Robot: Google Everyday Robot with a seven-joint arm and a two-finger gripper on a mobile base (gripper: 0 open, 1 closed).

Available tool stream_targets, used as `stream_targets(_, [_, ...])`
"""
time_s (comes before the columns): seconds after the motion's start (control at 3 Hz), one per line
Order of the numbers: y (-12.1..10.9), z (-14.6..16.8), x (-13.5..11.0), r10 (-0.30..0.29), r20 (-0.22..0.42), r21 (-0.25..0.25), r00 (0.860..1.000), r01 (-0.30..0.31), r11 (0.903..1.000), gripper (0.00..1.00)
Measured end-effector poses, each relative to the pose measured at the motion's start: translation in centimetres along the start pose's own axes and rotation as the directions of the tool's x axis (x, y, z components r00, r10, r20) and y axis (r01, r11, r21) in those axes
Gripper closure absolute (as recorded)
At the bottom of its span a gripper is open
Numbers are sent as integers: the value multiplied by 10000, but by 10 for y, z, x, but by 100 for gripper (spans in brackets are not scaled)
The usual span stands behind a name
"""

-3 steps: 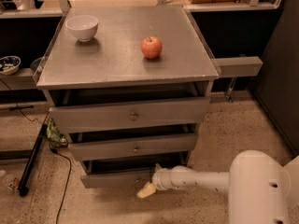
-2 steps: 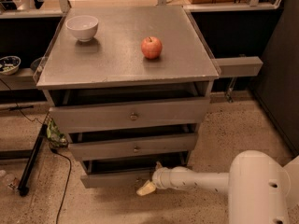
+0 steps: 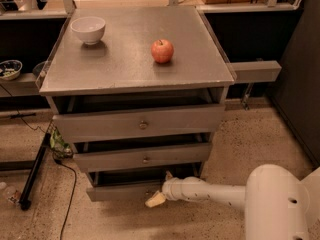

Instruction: Open bottom drawer

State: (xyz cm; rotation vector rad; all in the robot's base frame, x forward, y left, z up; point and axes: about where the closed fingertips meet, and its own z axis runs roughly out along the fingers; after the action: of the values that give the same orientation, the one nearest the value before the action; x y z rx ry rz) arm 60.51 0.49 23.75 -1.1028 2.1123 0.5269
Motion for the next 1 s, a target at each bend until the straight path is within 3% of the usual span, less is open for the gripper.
stream_targets(0.33, [-8,20,-15,-198,198,-253,9996,203,9995,0])
stream_targets(0.67, [-8,20,-15,-198,198,-253,9996,203,9995,0])
stream_targets(1.0, [-2,27,-10,-656,-292,-20,9974,655,9978,0])
